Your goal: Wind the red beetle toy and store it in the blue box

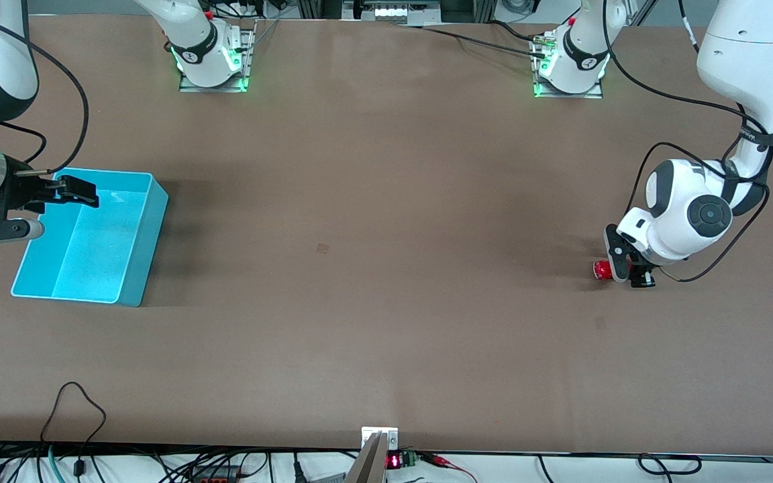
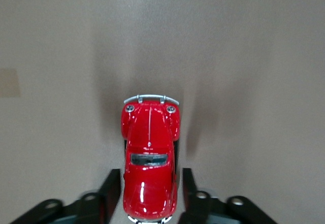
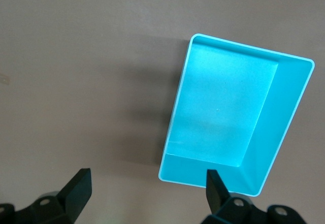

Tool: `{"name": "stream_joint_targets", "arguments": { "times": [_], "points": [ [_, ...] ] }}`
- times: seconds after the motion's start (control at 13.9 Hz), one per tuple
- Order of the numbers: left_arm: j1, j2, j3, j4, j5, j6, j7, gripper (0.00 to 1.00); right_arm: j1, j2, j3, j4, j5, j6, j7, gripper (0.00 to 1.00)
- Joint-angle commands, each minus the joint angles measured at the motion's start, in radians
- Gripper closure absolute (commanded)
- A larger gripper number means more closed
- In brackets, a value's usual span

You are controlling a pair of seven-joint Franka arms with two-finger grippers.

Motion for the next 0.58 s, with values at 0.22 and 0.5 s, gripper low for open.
{"name": "stream_joint_targets", "arguments": {
  "times": [0.22,0.5],
  "points": [
    [0.005,0.015,-0.004,-0.001,0.011,0.004,0.02,0.84,-0.016,0.006,0.005,0.002,0.005,-0.05,-0.033,0.0],
    [0.013,0.023,-0.004,-0.001,0.013,0.006,0.051,0.85,-0.028,0.006,0.005,-0.011,0.011,-0.073,-0.041,0.0]
  ]
}}
